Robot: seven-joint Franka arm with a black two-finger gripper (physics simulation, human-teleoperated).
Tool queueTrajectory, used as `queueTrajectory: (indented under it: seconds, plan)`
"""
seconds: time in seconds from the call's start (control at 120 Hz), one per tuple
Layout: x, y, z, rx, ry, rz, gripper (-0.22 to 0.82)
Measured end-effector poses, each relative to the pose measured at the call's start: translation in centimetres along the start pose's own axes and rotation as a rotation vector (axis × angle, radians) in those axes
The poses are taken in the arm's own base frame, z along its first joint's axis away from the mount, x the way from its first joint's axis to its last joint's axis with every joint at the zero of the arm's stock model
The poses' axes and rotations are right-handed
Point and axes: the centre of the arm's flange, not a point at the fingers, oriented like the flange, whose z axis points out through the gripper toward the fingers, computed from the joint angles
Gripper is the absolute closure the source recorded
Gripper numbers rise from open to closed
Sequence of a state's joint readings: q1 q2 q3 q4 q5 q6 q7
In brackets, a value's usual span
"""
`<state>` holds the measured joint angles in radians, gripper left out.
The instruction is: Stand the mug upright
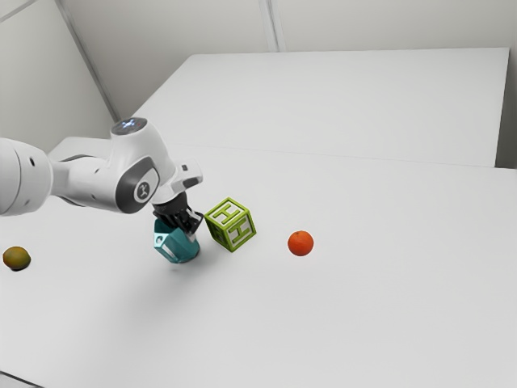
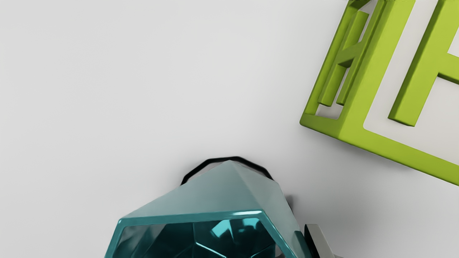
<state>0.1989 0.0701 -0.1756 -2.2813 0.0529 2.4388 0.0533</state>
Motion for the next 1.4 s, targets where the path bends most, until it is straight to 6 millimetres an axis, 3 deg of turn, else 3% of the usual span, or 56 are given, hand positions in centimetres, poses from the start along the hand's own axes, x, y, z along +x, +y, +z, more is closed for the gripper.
queueTrajectory:
  seconds: [0.275, 0.6, 0.775, 1.017, 1.25, 1.4]
  plan:
    - [0.1, 0.4, -0.6, -0.006, 0.015, 0.001, 0.55]
    - [0.5, 1.0, -3.2, 0.004, 0.064, 0.019, 0.37]
    - [0.5, 1.4, -4.3, 0.008, 0.081, 0.029, 0.19]
    - [0.8, 2.0, -7.6, 0.017, 0.117, 0.041, 0.07]
    - [2.8, 2.5, -13.0, -0.02, 0.068, 0.019, 0.04]
    - [3.2, 2.3, -14.9, -0.046, 0.004, 0.003, 0.03]
